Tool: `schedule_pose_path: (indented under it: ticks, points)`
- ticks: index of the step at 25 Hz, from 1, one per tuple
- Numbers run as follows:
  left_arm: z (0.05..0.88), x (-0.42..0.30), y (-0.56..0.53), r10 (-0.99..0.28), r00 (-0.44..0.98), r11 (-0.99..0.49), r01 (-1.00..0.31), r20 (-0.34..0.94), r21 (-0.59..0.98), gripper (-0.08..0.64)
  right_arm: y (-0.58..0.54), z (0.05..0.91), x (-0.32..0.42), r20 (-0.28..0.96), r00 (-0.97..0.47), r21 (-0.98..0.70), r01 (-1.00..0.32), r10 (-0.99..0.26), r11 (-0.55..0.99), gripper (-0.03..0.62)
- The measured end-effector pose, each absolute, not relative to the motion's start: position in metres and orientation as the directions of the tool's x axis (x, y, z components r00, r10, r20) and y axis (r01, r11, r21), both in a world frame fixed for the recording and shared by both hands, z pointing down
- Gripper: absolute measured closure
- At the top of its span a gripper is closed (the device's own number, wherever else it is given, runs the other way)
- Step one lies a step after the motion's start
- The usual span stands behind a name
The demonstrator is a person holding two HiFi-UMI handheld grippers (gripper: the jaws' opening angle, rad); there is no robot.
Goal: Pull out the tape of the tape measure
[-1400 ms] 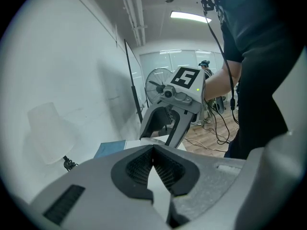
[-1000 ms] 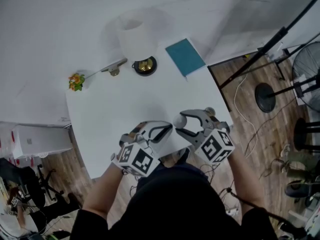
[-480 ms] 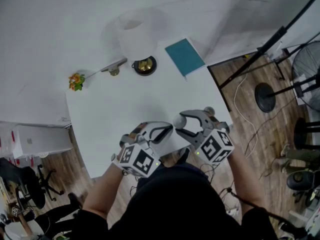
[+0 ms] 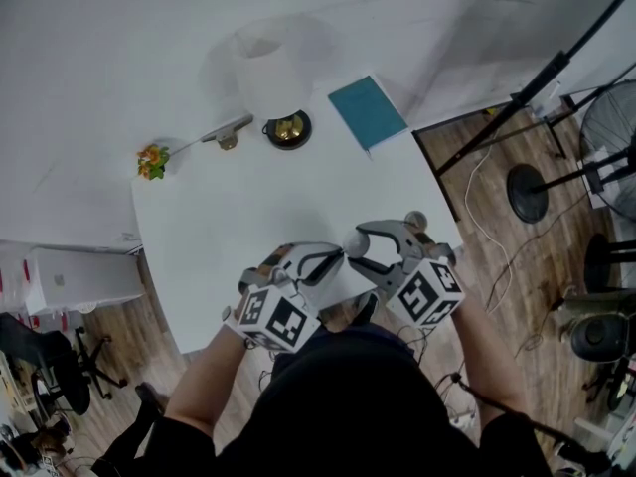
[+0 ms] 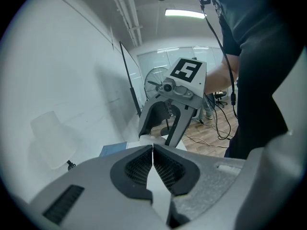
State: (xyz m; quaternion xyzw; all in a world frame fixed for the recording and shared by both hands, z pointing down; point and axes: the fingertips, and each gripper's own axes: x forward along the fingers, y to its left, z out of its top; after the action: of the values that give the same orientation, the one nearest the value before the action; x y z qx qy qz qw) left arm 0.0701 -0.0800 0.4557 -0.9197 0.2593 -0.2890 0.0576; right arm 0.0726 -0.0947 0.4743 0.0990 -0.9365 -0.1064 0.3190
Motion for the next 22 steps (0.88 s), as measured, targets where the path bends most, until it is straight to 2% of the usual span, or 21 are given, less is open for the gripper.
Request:
schedule_pose_path:
  ticks: [5,13,18,22]
  points:
    - [0.453,0.069,-0.078,-0.509,0.703,-0.860,-0.437,0.497,-0.263,0.554,-0.094,0.474,0.071,0.571,-0.778,0.269,-0.122,-0.260,0.955,0.362]
    - [0.447,0.058,-0.076,-0.510,0.703,-0.860,-0.437,0.495,-0.265,0.554,-0.108,0.472,0.087,0.565,-0.763,0.256,-0.198,-0.313,0.946,0.362]
    - [0.441,0.050,-0.071,-0.503,0.707,-0.865,-0.410,0.497,-0.290,0.554,-0.112,0.474,0.098,0.596,-0.711,0.331,-0.206,-0.373,0.921,0.362]
    - [0.424,0.036,-0.070,-0.516,0.724,-0.856,-0.410,0.457,-0.316,0.554,-0.117,0.463,0.107,0.573,-0.709,0.340,-0.251,-0.411,0.906,0.362]
